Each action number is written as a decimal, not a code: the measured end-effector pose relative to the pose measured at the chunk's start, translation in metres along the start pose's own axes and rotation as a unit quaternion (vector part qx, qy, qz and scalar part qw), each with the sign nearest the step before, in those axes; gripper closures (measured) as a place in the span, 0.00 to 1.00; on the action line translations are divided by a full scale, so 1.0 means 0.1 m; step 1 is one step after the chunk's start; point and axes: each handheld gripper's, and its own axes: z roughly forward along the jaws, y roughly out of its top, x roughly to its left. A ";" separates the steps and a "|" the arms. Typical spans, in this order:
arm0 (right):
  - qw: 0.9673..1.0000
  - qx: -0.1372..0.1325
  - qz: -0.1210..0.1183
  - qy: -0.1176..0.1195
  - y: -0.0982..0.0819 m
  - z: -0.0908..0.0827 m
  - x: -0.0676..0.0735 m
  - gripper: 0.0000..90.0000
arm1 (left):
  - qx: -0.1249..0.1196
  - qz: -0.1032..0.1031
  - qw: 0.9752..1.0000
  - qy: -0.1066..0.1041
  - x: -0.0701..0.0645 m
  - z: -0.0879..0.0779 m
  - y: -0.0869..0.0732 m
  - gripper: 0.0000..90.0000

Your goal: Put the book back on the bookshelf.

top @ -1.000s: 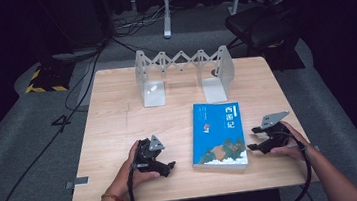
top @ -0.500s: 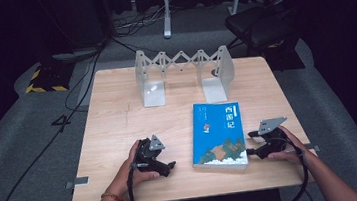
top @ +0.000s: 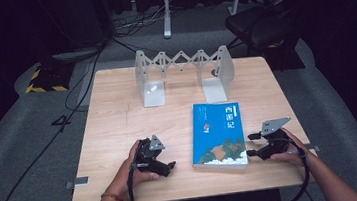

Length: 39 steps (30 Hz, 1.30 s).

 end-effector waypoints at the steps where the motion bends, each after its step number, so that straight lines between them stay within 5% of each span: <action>1: 1.000 0.003 -0.001 0.002 -0.01 0.00 0.02 0.36 | 0.000 0.000 1.000 0.000 0.00 0.00 0.00 0.01; 7: 0.999 0.024 -0.021 0.010 0.01 0.02 0.08 0.33 | 0.000 0.000 1.000 0.000 0.00 0.00 0.00 0.01; 28: 1.000 -0.004 -0.015 0.008 0.03 -0.06 0.10 0.36 | 0.011 -0.008 1.000 0.005 -0.04 0.00 0.03 0.01; 32: 1.000 -0.017 -0.007 0.011 0.04 -0.09 0.10 0.38 | 0.017 0.013 1.000 -0.015 -0.20 -0.02 0.13 0.21; 39: 1.000 -0.015 -0.001 0.014 0.04 -0.10 0.12 0.43 | -0.028 0.044 0.998 -0.047 -0.48 -0.08 0.34 0.18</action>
